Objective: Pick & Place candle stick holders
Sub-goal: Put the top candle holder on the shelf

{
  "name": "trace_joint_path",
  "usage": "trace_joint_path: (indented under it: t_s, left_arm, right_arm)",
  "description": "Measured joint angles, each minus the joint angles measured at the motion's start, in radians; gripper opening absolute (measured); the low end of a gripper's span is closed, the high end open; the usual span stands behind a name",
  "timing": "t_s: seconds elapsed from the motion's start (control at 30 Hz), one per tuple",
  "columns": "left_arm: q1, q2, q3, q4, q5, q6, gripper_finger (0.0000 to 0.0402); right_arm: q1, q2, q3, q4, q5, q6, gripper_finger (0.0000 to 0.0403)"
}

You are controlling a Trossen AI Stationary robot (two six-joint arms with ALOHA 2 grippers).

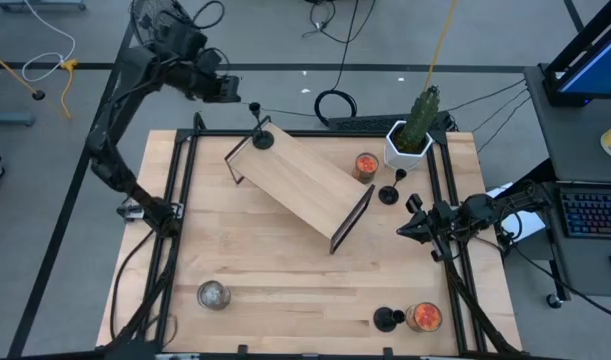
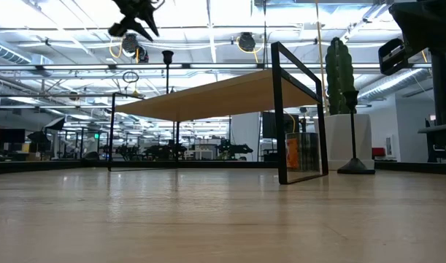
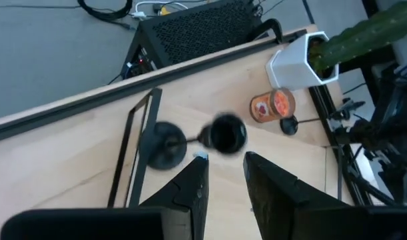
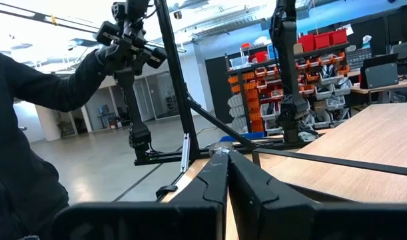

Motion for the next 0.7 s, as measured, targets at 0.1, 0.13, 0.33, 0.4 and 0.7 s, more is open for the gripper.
trace_joint_path:
  t_s: [0.1,0.13,0.33,0.4,0.7]
  left_arm:
    - [-0.009,-0.042,0.0,-0.076,-0.036,0.023,0.0102]
    - [-0.018,-0.053,0.0,-0.096,-0.061,0.03,0.0102]
    - [-0.056,-0.127,0.0,-0.163,-0.204,0.179,0.0102]
    - [-0.068,-0.15,0.0,-0.149,-0.207,0.212,0.0102]
    - [-0.125,-0.204,-0.019,-0.062,-0.172,0.25,0.0102]
  right_arm:
    - [0.0,0.0,0.0,0.0,0.0,0.0,0.0004]
    - [0.0,0.0,0.0,0.0,0.0,0.0,0.0004]
    - [0.0,0.0,0.0,0.046,-0.003,0.0,0.0004]
    - [0.0,0.0,0.0,0.078,-0.003,0.0,0.0004]
    - [0.0,0.0,0.0,0.167,-0.003,0.0,0.0004]
